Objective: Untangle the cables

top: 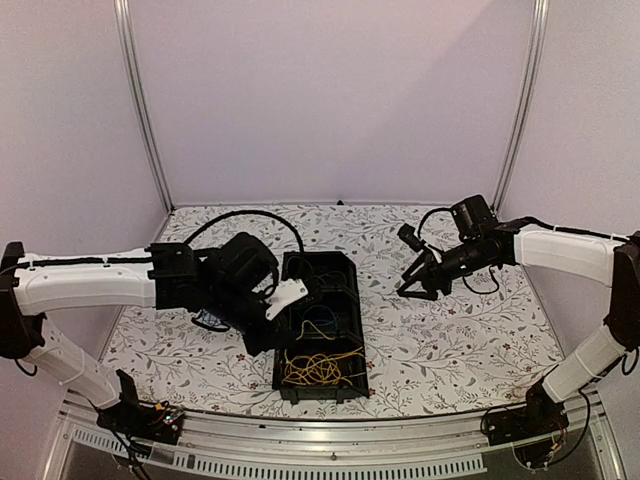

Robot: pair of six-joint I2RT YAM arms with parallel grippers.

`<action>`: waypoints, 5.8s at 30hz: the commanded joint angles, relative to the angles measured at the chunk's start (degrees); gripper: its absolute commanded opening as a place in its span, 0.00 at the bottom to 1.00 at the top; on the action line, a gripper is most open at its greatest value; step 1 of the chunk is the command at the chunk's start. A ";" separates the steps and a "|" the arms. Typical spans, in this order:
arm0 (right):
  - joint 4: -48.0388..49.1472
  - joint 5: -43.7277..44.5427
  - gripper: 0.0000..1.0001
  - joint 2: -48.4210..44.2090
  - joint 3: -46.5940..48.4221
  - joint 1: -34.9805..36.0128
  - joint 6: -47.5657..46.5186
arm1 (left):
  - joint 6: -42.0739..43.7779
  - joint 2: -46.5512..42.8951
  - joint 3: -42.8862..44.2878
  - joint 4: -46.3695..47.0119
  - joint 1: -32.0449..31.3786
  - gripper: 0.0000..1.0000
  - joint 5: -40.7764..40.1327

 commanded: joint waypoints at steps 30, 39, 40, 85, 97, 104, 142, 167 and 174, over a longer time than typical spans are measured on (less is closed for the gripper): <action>-12.59 -13.98 0.48 -4.26 -0.56 12.85 -15.24 | 6.04 25.87 15.59 -8.78 -3.31 0.00 -6.12; -10.69 -4.37 0.57 1.03 2.90 27.51 -14.21 | 2.87 19.62 10.48 -3.73 -0.20 0.09 -3.90; -10.26 -4.28 0.57 1.59 3.02 28.04 -14.11 | 2.34 18.86 9.85 -2.93 -0.10 0.12 -3.74; -4.82 2.41 0.44 17.01 13.03 21.32 5.42 | -12.49 -13.81 -14.22 15.47 9.06 0.34 -8.43; -2.19 1.31 0.00 12.60 10.15 22.30 3.62 | -12.40 -13.96 -15.58 16.91 9.41 0.34 -9.55; -4.56 7.84 0.00 16.94 12.54 31.42 0.18 | -17.21 -15.48 -16.47 14.81 12.28 0.37 -18.03; -10.64 14.37 0.35 8.56 14.37 32.45 -2.09 | -38.05 5.08 -16.28 23.72 32.92 0.22 -8.36; -5.91 16.99 0.52 15.11 42.07 22.78 -2.50 | -21.96 -14.97 20.25 8.43 33.10 0.00 -3.14; 1.07 13.94 0.65 23.52 55.55 22.70 -0.15 | -21.20 -13.81 20.75 8.65 32.97 0.00 -1.81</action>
